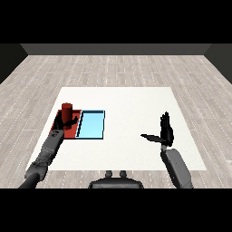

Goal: Pick the red can and put it in the red box

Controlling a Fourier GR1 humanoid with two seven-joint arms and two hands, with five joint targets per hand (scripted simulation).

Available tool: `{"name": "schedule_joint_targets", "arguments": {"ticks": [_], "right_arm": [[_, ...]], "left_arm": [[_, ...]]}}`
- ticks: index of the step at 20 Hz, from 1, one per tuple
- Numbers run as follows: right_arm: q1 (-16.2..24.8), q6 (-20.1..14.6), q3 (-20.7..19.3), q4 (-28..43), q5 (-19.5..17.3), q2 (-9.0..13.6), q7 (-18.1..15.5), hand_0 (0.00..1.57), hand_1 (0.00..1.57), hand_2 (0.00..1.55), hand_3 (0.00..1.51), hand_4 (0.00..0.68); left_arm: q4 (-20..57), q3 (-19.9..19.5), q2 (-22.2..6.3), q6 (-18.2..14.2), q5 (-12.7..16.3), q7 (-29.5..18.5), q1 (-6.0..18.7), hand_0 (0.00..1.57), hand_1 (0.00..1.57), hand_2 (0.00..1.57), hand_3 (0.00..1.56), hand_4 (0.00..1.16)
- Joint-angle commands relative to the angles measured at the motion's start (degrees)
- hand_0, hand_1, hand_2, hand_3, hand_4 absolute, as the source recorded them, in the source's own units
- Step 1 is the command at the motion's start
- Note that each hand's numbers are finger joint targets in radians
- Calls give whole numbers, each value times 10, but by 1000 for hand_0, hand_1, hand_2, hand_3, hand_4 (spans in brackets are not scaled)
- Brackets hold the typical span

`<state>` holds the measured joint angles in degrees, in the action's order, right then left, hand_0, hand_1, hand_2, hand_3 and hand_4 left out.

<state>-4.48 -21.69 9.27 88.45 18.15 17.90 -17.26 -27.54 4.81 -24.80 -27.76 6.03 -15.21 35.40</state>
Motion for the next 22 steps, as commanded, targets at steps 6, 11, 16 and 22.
{"name": "schedule_joint_targets", "arguments": {"ticks": [6, 11, 16, 22], "right_arm": [[-22, 23, -12, -68, 9, -27, -40, 0, 0, 0, 0, 0], [-25, 41, -33, -99, 14, -20, -63, 0, 0, 0, 0, 0], [-39, 35, -26, -102, 8, -29, -55, 0, 0, 0, 0, 0], [-50, 22, -26, -74, 4, -40, -41, 0, 0, 0, 0, 0]], "left_arm": [[209, 15, 27, -24, -50, 89, 89, 650, 650, 700, 0, 644], [247, -27, 16, -4, -15, 111, 72, 913, 913, 910, 147, 711], [263, -27, -20, 76, -16, 118, 65, 0, 0, 0, 0, 649], [264, -17, -19, 57, -31, 123, 71, 0, 0, 0, 0, 0]]}}
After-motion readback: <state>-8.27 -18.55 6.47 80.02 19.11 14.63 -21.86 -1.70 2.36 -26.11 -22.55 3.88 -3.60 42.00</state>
